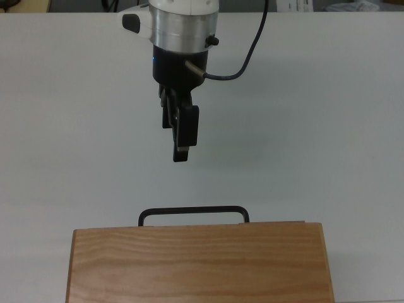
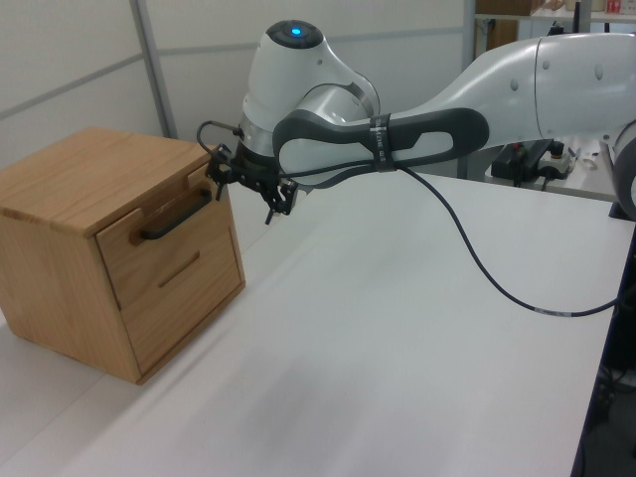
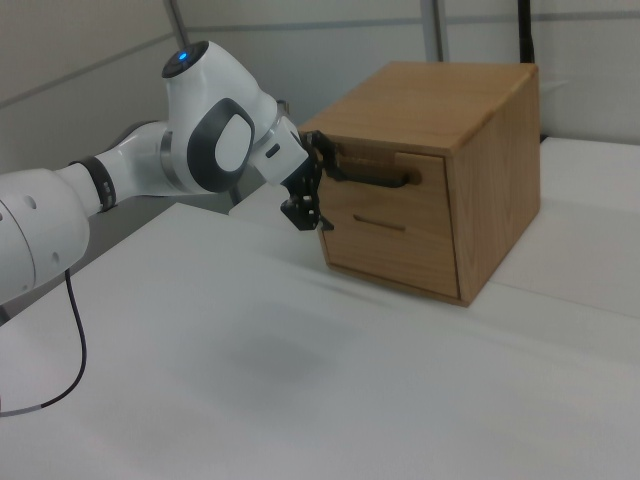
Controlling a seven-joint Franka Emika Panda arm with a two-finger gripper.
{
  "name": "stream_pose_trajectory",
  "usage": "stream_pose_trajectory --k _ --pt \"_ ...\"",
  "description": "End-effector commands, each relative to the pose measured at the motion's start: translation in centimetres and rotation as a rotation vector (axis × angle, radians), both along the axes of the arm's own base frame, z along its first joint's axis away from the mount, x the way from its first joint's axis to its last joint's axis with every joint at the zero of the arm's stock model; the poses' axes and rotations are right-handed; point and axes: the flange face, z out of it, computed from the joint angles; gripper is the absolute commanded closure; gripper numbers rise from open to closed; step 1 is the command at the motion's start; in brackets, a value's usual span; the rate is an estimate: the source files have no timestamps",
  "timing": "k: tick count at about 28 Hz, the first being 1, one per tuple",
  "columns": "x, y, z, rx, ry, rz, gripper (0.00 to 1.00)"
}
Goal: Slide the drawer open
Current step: 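Close the gripper around the black drawer handle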
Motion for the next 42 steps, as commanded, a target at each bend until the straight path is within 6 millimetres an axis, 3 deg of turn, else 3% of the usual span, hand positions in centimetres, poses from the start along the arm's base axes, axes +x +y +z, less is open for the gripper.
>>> stream_pose_trajectory --k 1,12,25,27,30,32,33,38,39,42 --pt "1.3 -0.2 0.4 0.001 -0.077 0.013 0.0" --pt "4.8 -0.2 -3.0 0.018 -0.176 0.036 0.02" --pt "7.6 1.9 -5.0 0.0 -0.228 0.065 0.09" --pt "7.7 2.0 -5.4 -0.008 -0.224 0.068 0.15" --pt "7.5 3.6 -5.6 -0.012 -0.222 0.087 0.37" --pt "7.5 4.0 -5.7 -0.007 -0.22 0.082 0.5" --pt "7.4 4.2 -5.8 -0.006 -0.219 0.073 0.63" --pt "7.4 4.4 -6.0 0.006 -0.219 0.016 0.94" --pt "7.3 4.6 -6.2 0.009 -0.212 0.01 0.99" --pt "7.2 5.0 -6.8 0.025 -0.177 -0.023 1.0"
